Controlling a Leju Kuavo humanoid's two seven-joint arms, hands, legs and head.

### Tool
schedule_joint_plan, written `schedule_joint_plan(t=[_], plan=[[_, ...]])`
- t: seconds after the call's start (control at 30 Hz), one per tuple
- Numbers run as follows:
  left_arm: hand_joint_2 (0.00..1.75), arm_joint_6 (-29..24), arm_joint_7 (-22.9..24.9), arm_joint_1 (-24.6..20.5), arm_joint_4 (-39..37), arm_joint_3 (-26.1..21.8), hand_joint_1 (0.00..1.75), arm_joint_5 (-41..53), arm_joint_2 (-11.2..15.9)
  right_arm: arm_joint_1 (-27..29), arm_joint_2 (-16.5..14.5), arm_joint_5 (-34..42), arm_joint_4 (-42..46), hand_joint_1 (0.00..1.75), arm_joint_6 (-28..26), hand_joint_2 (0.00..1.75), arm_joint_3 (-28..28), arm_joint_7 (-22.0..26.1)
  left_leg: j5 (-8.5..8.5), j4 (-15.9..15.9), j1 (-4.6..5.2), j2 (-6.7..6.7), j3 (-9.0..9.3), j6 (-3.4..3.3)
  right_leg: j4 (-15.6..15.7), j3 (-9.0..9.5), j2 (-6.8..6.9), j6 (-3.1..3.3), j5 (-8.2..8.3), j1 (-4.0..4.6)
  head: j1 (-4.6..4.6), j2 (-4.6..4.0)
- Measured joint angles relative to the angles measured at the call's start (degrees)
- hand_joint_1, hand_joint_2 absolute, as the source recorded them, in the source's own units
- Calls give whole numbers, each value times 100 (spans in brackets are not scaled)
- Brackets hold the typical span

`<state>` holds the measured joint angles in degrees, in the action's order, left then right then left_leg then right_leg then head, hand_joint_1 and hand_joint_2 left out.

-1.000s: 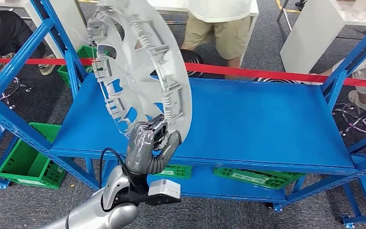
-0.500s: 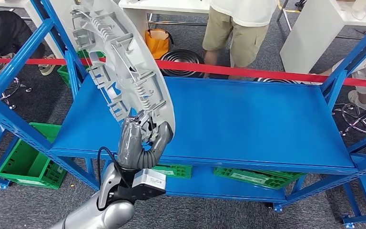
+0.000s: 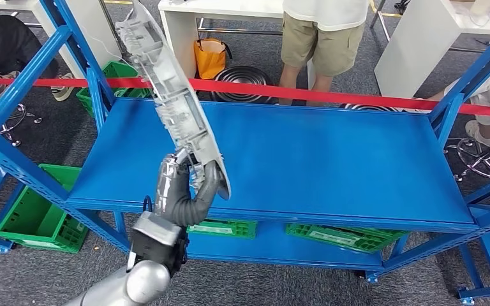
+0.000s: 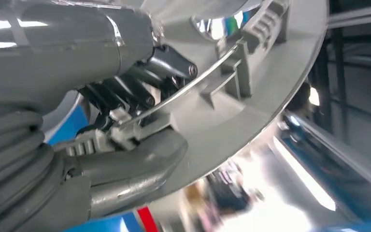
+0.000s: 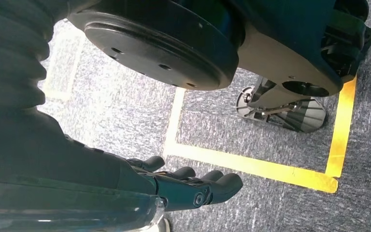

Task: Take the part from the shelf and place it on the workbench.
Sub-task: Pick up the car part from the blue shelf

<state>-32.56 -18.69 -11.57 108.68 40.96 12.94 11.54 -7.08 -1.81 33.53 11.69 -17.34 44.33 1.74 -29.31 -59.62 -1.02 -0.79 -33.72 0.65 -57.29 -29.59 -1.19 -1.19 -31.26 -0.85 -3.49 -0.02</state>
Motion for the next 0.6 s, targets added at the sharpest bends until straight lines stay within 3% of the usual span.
schedule_joint_plan(t=[0.07, 0.17, 0.6], plan=[[175, 334, -413, 11, 108, -1, 175, -754, 12, -6, 4, 2, 0, 0, 10, 175, 9, 7, 0, 0, 0, -1, -1, 0, 0, 1, 1, 0, 0, 0, 1, 0], [175, 798, -775, 38, 300, 21, 175, -1137, 32, -13, 17, 7, 0, 0, 36, 175, 48, 16, 0, 0, 1, 9, -2, 0, 0, 0, -2, 0, 0, -1, 0, 0], [175, 1501, -1340, 72, 1128, -32, 175, -1799, 136, -31, 46, 22, 0, 0, 69, 175, 128, 63, -2, 2, 1, 45, 1, -1, -1, -2, -10, 0, 0, 0, -1, 0]])
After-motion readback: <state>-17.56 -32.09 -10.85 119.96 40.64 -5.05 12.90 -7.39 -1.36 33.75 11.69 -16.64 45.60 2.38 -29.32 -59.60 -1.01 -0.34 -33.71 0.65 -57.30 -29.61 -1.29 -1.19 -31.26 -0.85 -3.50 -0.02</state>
